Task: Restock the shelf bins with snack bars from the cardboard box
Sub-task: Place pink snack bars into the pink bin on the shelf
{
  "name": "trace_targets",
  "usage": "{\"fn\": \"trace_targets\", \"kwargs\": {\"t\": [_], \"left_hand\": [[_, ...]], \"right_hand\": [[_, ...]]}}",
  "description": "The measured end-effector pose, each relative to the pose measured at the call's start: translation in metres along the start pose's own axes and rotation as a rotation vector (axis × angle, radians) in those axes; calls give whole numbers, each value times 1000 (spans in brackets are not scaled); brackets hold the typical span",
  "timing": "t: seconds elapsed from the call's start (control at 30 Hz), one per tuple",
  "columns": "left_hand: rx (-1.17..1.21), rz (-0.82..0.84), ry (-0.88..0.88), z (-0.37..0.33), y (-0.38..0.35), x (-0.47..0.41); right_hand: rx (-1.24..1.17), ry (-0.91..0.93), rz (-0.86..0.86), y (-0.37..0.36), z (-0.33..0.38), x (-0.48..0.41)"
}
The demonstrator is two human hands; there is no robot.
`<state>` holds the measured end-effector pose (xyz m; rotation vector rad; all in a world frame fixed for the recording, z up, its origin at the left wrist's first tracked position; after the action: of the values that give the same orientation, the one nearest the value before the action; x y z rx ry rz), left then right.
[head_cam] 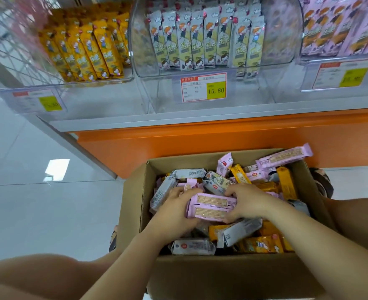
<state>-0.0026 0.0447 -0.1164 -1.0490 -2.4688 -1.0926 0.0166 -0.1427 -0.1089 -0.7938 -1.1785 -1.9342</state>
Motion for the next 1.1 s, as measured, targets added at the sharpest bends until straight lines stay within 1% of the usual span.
{"fn": "trace_targets", "kwargs": {"t": [0.07, 0.2, 0.27, 0.33, 0.37, 0.4, 0.53, 0.67, 0.73, 0.8, 0.87, 0.93, 1.0, 1.1], "left_hand": [[23, -24, -11, 0, 3, -2], [77, -55, -29, -2, 9, -7], [100, -107, -37, -4, 17, -8], [125, -174, -39, -4, 24, -11], [137, -196, -33, -4, 26, -11], [142, -200, -23, -4, 26, -13], [60, -141, 26, -4, 16, -19], [2, -92, 64, -4, 10, -27], [-44, -67, 77, -8, 8, -30], [-82, -65, 84, -14, 7, -33], [-119, -71, 108, -19, 8, -38], [-129, -86, 121, -24, 9, -44], [-120, -77, 105, -29, 8, -52], [-117, -37, 99, -35, 6, -61]], "right_hand": [[-16, 18, -37, 1, -2, 2], [-125, 114, -148, -2, -1, 0], [-181, 158, -255, 2, 1, 2], [-211, 178, -425, 11, 3, 8], [-183, 181, -500, 16, 5, 10], [-140, 178, -537, 20, 7, 10], [-50, 154, -506, 24, 9, 0], [-105, 161, -607, 25, -3, -1], [-135, 166, -710, 24, -11, 3], [-229, 180, -871, 25, -20, 11], [-313, 135, -1039, 26, -34, 22], [-276, 5, -1159, 29, -47, 33], [-228, -64, -1216, 33, -60, 40], [-226, -48, -1228, 40, -79, 40]]}}
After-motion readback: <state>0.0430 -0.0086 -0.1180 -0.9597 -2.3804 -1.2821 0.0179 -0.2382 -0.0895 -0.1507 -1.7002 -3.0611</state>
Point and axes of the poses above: each hand's wrist, its own x-axis away from the middle knuckle, its own y-axis out of the back of the hand, z = x × y, the point moved 4 cm from there along -x, towards the middle knuckle, and after that the axes turned 13 degrees about z, right-handed, at the moved point
